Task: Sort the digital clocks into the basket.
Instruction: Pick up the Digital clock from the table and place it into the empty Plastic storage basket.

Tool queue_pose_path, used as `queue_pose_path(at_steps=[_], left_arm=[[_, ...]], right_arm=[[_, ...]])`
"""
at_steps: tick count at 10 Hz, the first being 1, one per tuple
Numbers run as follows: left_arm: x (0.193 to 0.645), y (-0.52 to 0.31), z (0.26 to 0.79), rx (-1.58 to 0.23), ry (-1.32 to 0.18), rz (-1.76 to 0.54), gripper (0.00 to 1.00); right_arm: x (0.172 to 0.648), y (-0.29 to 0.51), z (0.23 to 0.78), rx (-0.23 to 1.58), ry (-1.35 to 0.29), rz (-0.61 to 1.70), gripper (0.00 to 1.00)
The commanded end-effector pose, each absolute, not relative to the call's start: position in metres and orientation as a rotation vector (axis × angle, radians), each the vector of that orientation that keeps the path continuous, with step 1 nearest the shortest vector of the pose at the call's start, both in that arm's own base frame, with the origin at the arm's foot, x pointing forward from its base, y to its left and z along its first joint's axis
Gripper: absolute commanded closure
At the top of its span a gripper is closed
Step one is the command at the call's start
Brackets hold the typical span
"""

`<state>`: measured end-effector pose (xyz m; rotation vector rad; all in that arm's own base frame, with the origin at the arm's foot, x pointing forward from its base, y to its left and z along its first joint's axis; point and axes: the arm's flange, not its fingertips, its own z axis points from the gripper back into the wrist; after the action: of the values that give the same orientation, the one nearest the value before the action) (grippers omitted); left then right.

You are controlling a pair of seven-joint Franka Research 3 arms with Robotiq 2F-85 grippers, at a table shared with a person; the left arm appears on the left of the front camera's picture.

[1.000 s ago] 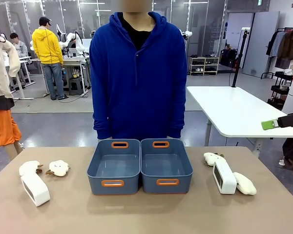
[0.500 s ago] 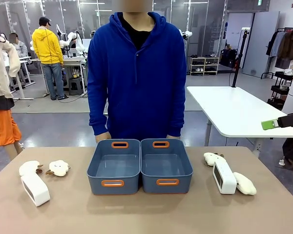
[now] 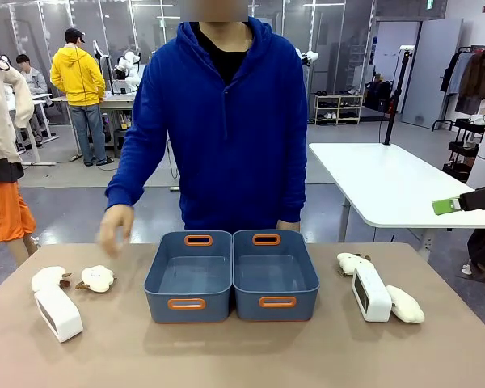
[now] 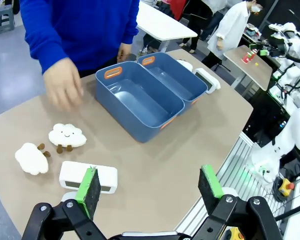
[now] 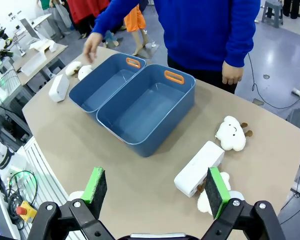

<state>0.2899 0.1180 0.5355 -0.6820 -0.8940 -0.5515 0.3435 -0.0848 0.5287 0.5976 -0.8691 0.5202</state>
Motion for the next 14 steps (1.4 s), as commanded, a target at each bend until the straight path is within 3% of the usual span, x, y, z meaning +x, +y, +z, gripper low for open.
queue_pose_path(at_steps=[1,14], left_arm=[[0.2917,0.1198,0.5376,-0.696,-0.907,-0.576,0.0],[0.2917,0.1198,0.5376,-0.696,-0.907,-0.576,0.0]], right_arm=[[0.345,-0.0854,0.5265,0.602,-0.882,0.54,0.0],[0.345,-0.0854,0.5265,0.602,-0.882,0.54,0.0]])
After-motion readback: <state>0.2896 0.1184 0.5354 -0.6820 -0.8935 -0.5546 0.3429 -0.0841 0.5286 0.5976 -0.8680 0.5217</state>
